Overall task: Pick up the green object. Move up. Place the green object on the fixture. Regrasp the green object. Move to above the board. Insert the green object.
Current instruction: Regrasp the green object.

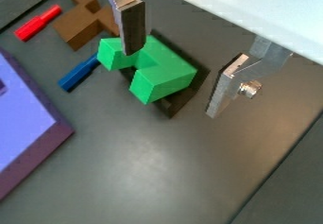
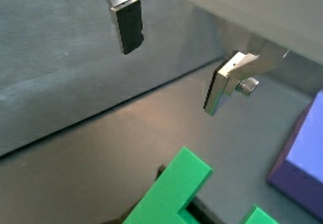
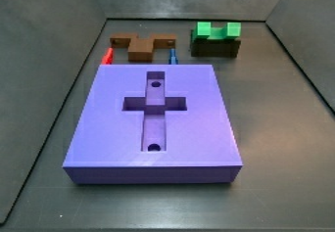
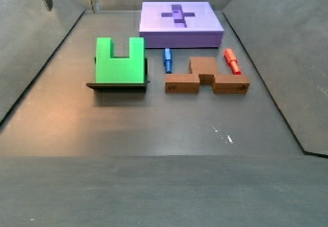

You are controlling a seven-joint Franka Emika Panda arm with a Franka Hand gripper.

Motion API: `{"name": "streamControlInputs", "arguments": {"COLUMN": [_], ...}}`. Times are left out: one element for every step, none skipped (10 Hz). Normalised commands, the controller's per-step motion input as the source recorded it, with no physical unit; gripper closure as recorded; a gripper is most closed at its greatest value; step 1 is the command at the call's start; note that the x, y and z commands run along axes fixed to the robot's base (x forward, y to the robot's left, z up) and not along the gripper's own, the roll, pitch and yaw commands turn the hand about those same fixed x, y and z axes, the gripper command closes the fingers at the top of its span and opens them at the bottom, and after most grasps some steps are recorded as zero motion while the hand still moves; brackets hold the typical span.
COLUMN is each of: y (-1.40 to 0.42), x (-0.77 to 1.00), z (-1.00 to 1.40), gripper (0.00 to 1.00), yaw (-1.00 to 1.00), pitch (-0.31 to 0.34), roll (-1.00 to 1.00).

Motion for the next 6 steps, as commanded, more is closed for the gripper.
{"name": "streamControlInputs", "arguments": {"y": [-0.17, -0.19, -0.19, -0.19, -0.17, -0.14], "x": [0.0, -0.03, -0.13, -0.17, -0.2, -0.24], "z": [0.01, 0.04, 0.07, 0.08, 0.08, 0.09], "gripper": [0.0, 0.0, 0.0, 0.0, 0.0, 0.0], "yaw": [0.11, 0.09, 0.06, 0.04, 0.02, 0.0], "pitch": [0.023, 0.131, 0.203, 0.206, 0.206, 0.183], "roll": [1.0, 1.0, 1.0, 1.0, 1.0, 1.0]}}
